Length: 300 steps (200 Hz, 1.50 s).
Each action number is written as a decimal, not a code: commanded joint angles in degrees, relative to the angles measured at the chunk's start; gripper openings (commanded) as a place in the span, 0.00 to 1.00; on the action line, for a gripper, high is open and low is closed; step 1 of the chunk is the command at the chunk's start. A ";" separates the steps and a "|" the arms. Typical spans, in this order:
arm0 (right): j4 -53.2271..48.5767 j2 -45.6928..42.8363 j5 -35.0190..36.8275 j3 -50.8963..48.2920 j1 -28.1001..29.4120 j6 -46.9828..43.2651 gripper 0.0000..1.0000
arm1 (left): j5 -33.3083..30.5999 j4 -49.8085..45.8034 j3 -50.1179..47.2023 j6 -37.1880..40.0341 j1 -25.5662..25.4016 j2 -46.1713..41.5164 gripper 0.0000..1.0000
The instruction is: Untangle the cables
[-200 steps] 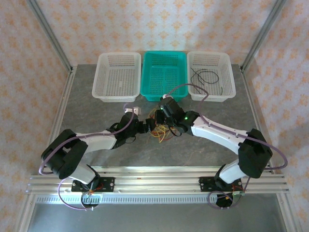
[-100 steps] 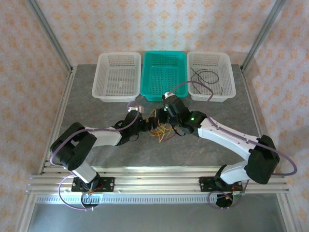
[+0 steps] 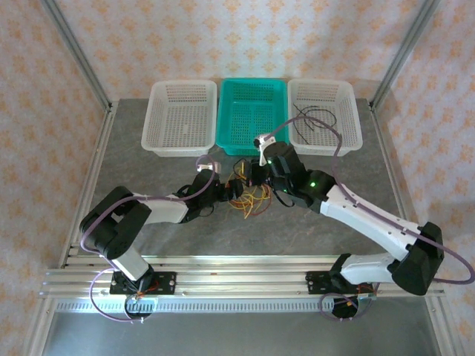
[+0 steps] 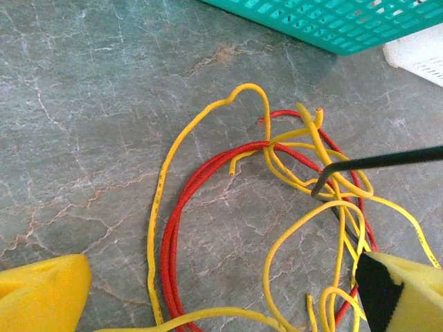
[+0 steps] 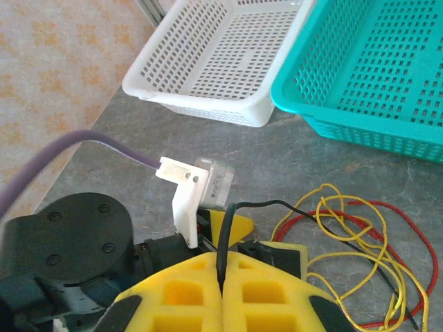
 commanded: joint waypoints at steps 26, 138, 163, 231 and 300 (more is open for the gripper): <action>-0.05 -3.40 2.39 4.65 0.35 -2.69 0.00 | -1.33 1.57 0.40 -0.76 -0.35 1.47 0.99; -0.83 -8.44 6.43 10.34 0.36 -7.15 0.00 | -0.87 1.91 0.15 -1.37 -0.39 2.74 0.99; -0.85 -8.93 6.94 11.25 0.35 -7.98 0.00 | -0.78 1.84 0.11 -1.47 -0.36 2.71 0.99; 0.19 -10.30 9.06 12.81 0.36 -9.07 0.00 | -1.14 1.48 -0.41 -1.64 -0.44 2.07 0.99; -0.29 -11.26 14.96 11.52 0.35 -8.98 0.00 | -2.66 -1.26 -0.05 -0.68 -0.45 -1.40 0.99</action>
